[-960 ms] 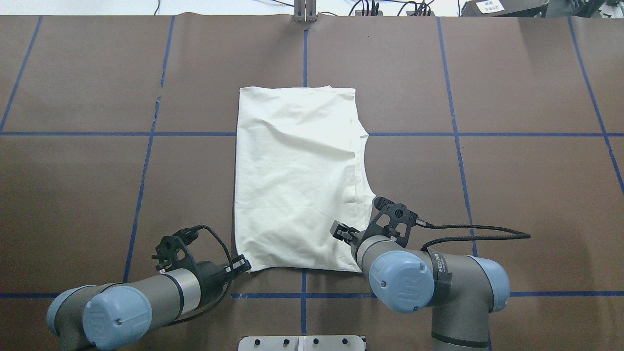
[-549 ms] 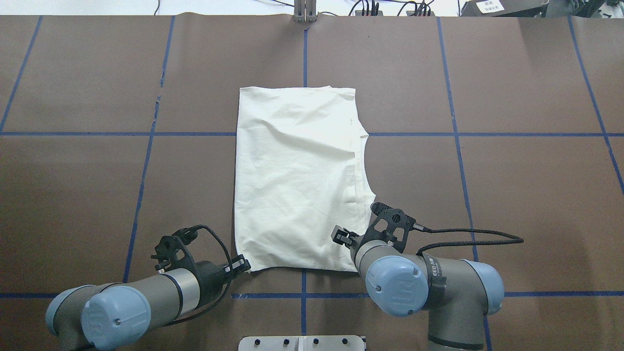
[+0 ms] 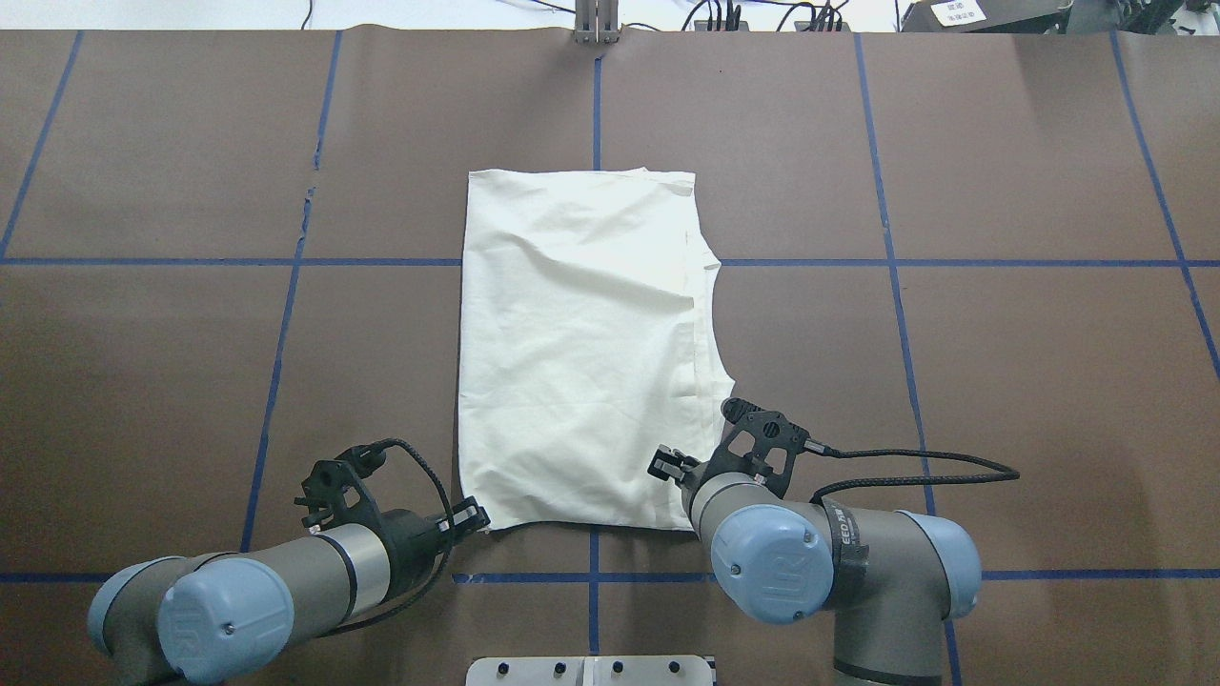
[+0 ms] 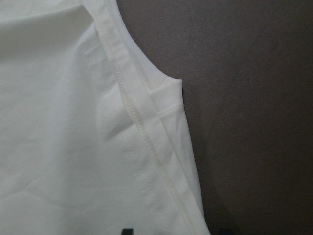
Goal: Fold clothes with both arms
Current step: 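Grasp the near corners of the shirt with both grippers, then lift the near edge with both grippers and fold it onto the far edge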
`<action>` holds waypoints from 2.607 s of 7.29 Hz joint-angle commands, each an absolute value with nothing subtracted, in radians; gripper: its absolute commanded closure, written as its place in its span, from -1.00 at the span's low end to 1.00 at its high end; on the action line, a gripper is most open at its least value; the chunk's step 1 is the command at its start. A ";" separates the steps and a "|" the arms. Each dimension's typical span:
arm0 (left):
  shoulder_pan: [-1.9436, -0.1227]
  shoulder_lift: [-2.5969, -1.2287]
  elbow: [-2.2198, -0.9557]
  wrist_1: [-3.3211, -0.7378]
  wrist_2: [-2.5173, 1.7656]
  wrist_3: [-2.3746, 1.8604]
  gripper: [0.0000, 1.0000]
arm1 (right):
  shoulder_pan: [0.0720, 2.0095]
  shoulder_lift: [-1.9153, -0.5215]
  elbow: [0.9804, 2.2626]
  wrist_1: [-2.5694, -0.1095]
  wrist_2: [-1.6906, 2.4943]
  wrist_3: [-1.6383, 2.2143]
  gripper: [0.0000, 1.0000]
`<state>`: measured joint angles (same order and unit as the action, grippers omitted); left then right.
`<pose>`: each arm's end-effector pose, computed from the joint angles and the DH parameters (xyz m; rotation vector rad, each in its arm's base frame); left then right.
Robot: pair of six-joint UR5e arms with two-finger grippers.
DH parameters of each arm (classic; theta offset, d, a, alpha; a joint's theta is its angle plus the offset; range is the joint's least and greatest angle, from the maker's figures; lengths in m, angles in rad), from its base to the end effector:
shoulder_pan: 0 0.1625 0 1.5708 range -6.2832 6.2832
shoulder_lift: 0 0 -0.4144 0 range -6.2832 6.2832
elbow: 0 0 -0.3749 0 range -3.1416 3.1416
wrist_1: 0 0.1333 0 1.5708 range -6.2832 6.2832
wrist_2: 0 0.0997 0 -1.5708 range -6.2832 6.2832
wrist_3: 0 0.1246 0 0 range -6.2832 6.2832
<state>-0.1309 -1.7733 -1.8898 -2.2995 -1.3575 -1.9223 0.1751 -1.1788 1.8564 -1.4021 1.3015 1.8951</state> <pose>0.5298 -0.2308 0.3254 0.0472 1.2759 -0.5493 -0.5681 -0.2695 0.3154 0.1924 -0.8703 0.5804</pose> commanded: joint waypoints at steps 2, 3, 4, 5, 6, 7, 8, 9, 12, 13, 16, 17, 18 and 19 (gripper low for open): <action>-0.132 -1.773 -1.891 -2.299 -1.358 -1.921 1.00 | 0.167 -1.178 1.845 -1.399 1.289 1.898 -0.27; -0.132 -1.773 -1.891 -2.299 -1.358 -1.921 1.00 | 0.167 -1.175 1.845 -1.397 1.289 1.902 -0.02; -0.132 -1.773 -1.891 -2.299 -1.358 -1.921 1.00 | 0.167 -1.172 1.847 -1.397 1.289 1.904 0.68; -0.132 -1.773 -1.893 -2.299 -1.358 -1.921 1.00 | 0.167 -1.172 1.847 -1.397 1.289 1.905 1.00; -0.132 -1.770 -1.899 -2.299 -1.358 -1.921 1.00 | 0.167 -1.170 1.850 -1.396 1.289 1.905 1.00; -0.132 -1.772 -1.899 -2.299 -1.358 -1.921 1.00 | 0.169 -1.170 1.853 -1.396 1.289 1.904 1.00; -0.132 -1.772 -1.901 -2.299 -1.359 -1.919 1.00 | 0.170 -1.170 1.859 -1.396 1.289 1.904 1.00; -0.138 -1.763 -1.948 -2.295 -1.368 -1.911 1.00 | 0.179 -1.173 1.908 -1.397 1.290 1.901 1.00; -0.132 -1.761 -2.262 -1.986 -1.430 -1.925 1.00 | 0.172 -1.258 2.197 -1.541 1.311 1.904 1.00; -0.126 -1.763 -2.370 -1.862 -1.434 -1.927 1.00 | 0.149 -1.258 2.288 -1.633 1.325 1.920 1.00; -0.144 -1.892 -2.373 -1.656 -1.505 -1.867 1.00 | 0.200 -1.157 2.148 -1.657 1.328 1.913 1.00; -0.220 -1.919 -2.337 -1.652 -1.509 -1.785 1.00 | 0.272 -1.122 2.102 -1.658 1.360 1.875 1.00; -0.304 -1.939 -2.277 -1.654 -1.566 -1.722 1.00 | 0.340 -1.086 2.061 -1.657 1.421 1.843 1.00; -0.384 -1.991 -2.187 -1.655 -1.615 -1.660 1.00 | 0.395 -1.041 1.986 -1.657 1.445 1.824 1.00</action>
